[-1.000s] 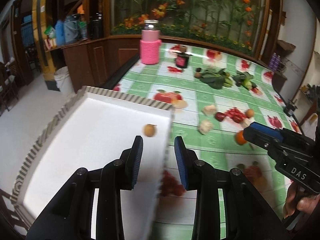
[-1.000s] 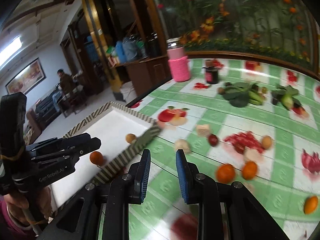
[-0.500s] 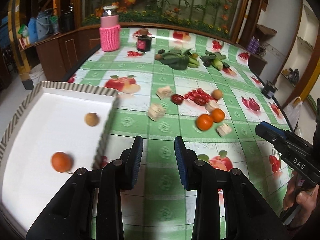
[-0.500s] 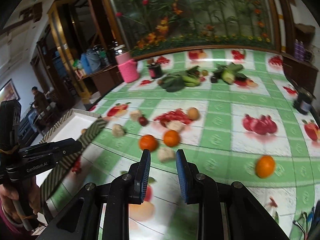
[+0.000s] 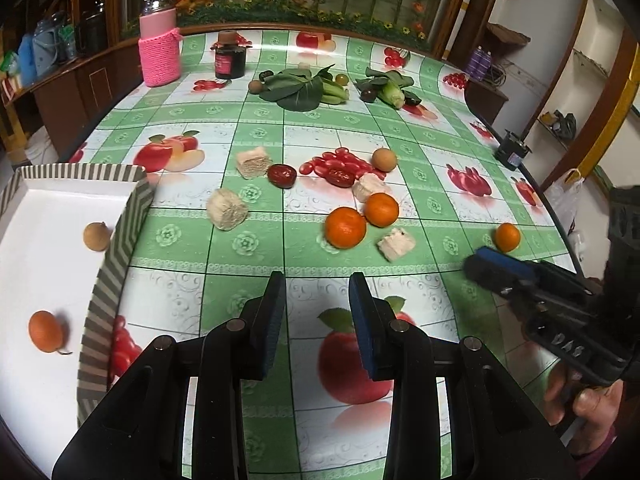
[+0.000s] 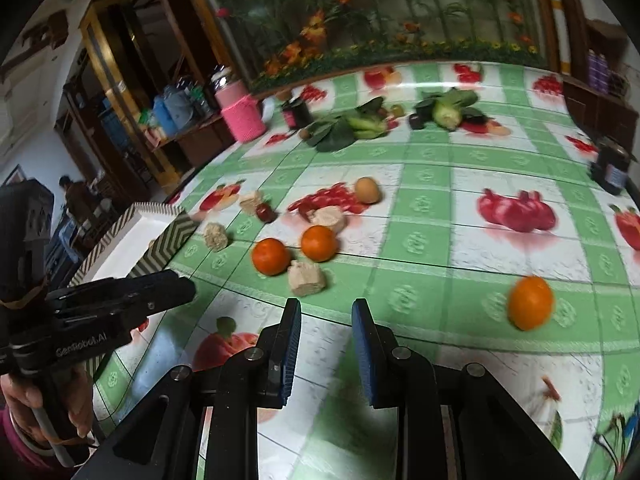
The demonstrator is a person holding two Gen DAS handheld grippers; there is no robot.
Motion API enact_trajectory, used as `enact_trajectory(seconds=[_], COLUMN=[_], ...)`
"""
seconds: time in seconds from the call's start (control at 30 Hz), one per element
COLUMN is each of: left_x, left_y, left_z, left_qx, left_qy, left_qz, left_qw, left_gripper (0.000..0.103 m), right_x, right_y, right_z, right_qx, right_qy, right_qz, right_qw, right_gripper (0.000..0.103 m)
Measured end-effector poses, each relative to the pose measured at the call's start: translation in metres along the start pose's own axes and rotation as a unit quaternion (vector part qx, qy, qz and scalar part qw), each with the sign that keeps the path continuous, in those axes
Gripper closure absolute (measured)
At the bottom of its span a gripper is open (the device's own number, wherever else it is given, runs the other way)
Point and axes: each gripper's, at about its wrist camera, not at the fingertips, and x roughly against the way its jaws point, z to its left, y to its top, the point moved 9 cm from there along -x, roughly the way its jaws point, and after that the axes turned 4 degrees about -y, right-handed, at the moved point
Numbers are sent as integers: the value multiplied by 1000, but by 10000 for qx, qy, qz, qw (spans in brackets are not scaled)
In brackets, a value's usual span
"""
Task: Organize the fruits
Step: 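Grasp a beige cube chunk with the right tool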
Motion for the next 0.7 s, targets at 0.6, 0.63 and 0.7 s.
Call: enact_trajectory(seconds=[0.6, 0.63, 0.7], left_x=[-13, -17, -22], left_y=[11, 12, 13], left_z=[7, 5, 3], left_qx=[175, 180, 180], left_qy=[-8, -19, -40], left_qz=[89, 123, 178], left_qw=[9998, 9998, 9997], left_gripper=[72, 72, 72], right_x=[-64, -64, -64], right_y=[9, 9, 9], right_z=[23, 23, 22], right_qx=[733, 725, 700], right_qy=[-61, -34, 42], right_qz=[563, 530, 548], right_qw=[9957, 9959, 9960], right_gripper=[78, 78, 78])
